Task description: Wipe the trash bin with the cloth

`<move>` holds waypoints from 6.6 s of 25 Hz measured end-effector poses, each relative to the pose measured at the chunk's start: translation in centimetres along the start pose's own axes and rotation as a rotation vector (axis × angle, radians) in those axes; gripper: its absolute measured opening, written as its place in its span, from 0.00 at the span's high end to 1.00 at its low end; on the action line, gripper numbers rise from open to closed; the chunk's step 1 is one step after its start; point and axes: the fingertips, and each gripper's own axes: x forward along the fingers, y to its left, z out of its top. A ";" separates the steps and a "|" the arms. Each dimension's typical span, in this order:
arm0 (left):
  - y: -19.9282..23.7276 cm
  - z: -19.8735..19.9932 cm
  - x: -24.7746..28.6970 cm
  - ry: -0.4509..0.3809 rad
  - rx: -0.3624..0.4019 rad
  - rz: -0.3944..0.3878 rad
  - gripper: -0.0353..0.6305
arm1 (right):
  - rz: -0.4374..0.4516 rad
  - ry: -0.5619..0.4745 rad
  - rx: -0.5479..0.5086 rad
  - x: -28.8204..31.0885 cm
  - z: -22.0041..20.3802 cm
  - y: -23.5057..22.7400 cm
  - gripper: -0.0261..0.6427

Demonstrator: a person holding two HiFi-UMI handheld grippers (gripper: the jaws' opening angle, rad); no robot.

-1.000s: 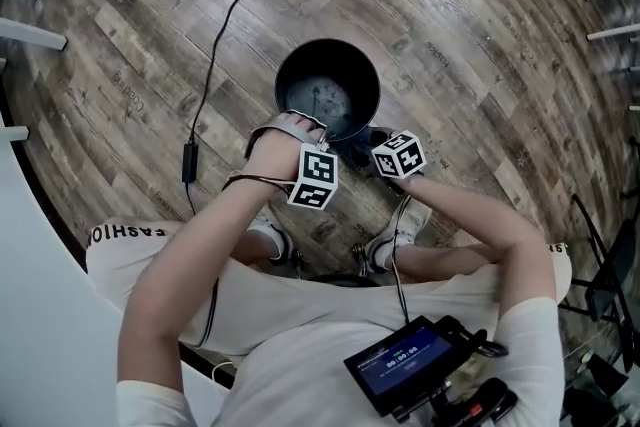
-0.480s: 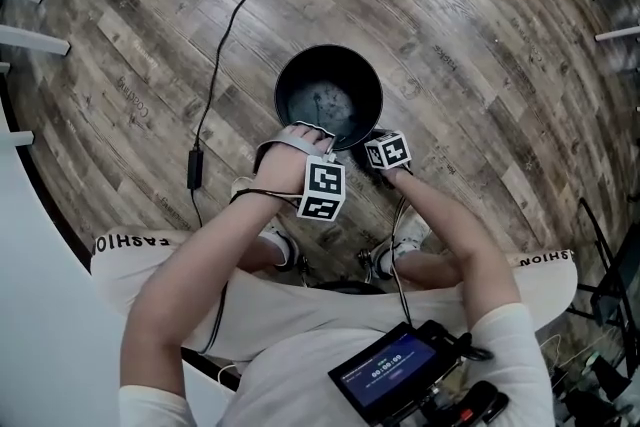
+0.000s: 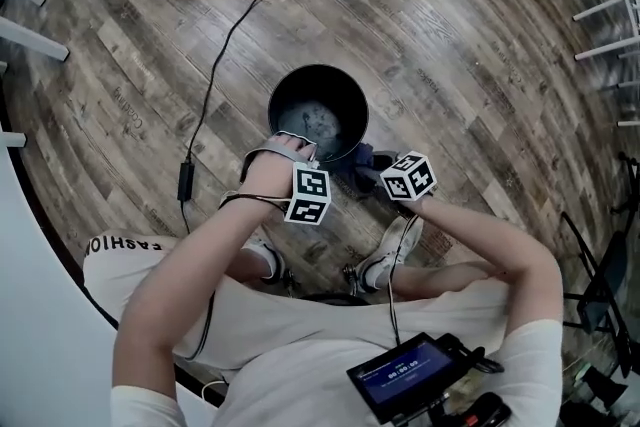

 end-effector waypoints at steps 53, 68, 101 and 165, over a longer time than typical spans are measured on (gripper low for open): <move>-0.4 -1.8 1.7 0.077 0.104 0.050 0.80 | 0.019 -0.138 0.151 -3.7 3.2 2.5 0.84; -1.0 -0.9 1.9 0.067 0.157 0.014 0.87 | -0.016 -0.104 0.201 3.2 0.9 -2.8 0.84; -0.7 -3.8 2.7 0.168 0.224 0.056 0.78 | -0.014 -0.107 0.196 -3.8 1.5 3.0 0.84; -2.2 -0.5 2.8 0.154 0.151 -0.024 0.88 | -0.057 -0.075 0.354 3.1 -0.6 -2.0 0.84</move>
